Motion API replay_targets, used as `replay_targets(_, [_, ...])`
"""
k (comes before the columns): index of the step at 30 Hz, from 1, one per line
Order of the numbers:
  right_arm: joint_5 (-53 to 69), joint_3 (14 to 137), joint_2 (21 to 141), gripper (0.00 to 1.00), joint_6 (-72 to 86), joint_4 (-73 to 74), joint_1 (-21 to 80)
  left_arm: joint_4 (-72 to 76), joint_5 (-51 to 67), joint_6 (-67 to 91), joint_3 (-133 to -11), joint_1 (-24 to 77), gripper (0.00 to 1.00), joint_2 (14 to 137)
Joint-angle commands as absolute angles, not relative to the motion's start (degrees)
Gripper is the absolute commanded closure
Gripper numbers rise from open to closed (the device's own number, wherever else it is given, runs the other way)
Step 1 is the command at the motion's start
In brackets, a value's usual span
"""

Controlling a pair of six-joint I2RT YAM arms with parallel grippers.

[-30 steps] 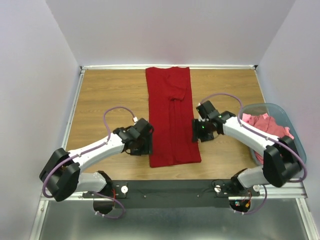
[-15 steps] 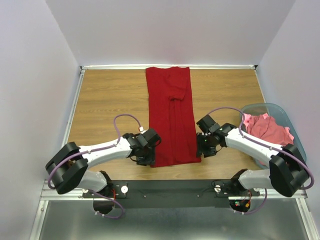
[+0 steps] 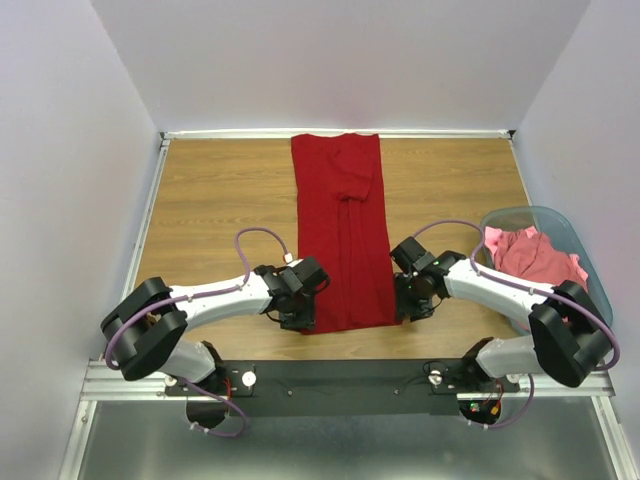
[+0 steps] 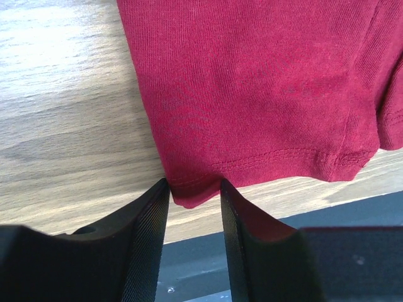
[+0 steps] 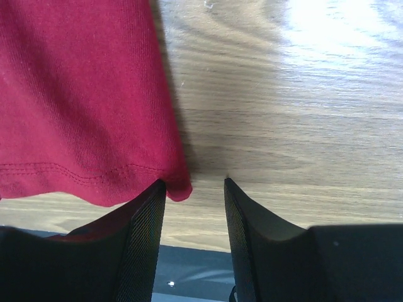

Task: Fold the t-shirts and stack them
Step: Fold the tshirt

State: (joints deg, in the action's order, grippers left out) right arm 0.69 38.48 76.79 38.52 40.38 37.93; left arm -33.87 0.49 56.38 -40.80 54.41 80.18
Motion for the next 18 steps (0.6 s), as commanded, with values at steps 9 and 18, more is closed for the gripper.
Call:
replay_targets(9, [-0.79, 38.94, 77.96, 0.51, 40.78, 38.15, 38.5, -34.01, -1.94, 57.39, -41.13, 54.84, 0.56, 80.51])
replay_targets(18, [-0.35, 35.86, 81.12, 0.55, 41.57, 37.0, 40.34, -33.4, -2.11, 57.13, -39.9, 54.76, 0.68, 81.12])
